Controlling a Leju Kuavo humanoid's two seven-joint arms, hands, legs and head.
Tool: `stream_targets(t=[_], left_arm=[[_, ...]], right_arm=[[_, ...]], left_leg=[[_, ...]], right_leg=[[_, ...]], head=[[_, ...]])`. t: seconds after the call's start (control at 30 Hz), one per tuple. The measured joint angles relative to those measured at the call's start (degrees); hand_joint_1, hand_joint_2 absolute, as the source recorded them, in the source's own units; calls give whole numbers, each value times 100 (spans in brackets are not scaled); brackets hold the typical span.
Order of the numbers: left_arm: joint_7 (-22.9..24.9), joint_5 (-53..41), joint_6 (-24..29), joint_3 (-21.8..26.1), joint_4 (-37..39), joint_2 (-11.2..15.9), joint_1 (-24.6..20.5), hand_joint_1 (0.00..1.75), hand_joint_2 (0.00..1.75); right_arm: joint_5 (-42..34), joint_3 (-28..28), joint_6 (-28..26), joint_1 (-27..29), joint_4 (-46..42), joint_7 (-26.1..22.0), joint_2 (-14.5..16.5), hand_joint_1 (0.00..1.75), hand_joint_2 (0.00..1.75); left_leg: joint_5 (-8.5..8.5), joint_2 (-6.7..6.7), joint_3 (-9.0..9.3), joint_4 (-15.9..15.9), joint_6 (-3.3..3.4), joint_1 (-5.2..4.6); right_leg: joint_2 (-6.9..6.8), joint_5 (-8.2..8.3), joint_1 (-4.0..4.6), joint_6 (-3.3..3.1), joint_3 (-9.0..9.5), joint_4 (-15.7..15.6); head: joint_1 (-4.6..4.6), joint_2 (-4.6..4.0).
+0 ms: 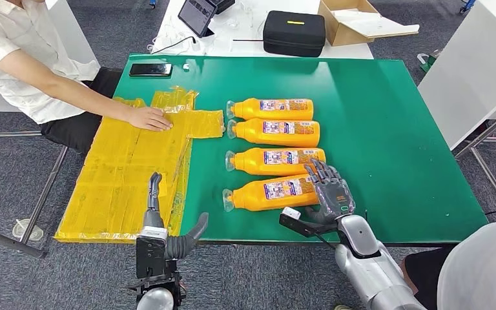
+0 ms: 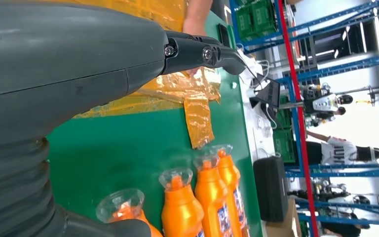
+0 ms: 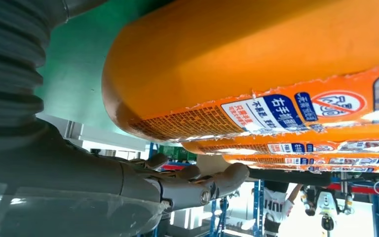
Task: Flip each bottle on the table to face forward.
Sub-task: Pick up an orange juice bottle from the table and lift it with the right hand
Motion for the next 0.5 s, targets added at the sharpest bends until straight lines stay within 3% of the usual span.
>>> stream_targets(t=[0.2, 0.23, 0.33, 0.37, 0.5], left_arm=[[0, -48, -62, 2, 0, -3, -8, 0, 175], [0, -53, -66, 2, 0, -4, -8, 0, 175], [0, -60, -72, 2, 0, -12, -9, 0, 175], [0, -61, -72, 2, 0, -15, -9, 0, 175], [0, -63, -62, 2, 0, -15, -9, 0, 175]], right_arm=[[-21, 102, 383, -255, 302, -1, 14, 0, 175], [-30, 122, 456, -307, 348, -3, 15, 12, 175], [-56, 179, 600, -420, 473, -26, 15, 143, 175], [-71, 195, 631, -438, 508, -48, 15, 175, 175], [-175, 265, 687, -473, 614, -177, 15, 175, 175]], left_leg=[[-2, 11, 27, 0, 0, 0], [-3, 16, 34, 0, 1, 0], [-4, 27, 48, 0, 3, 0], [-3, 27, 50, 0, 5, 0], [1, 27, 50, 0, 8, -1]], right_leg=[[8, 2, 1, -1, 17, -1], [11, 2, 1, -2, 22, -2], [15, 3, 1, -1, 37, -2], [15, 5, 1, -1, 40, -3], [15, 11, 0, 4, 41, -2]], head=[[-1, -1], [-1, -2], [1, -2], [1, -2], [0, -2]])
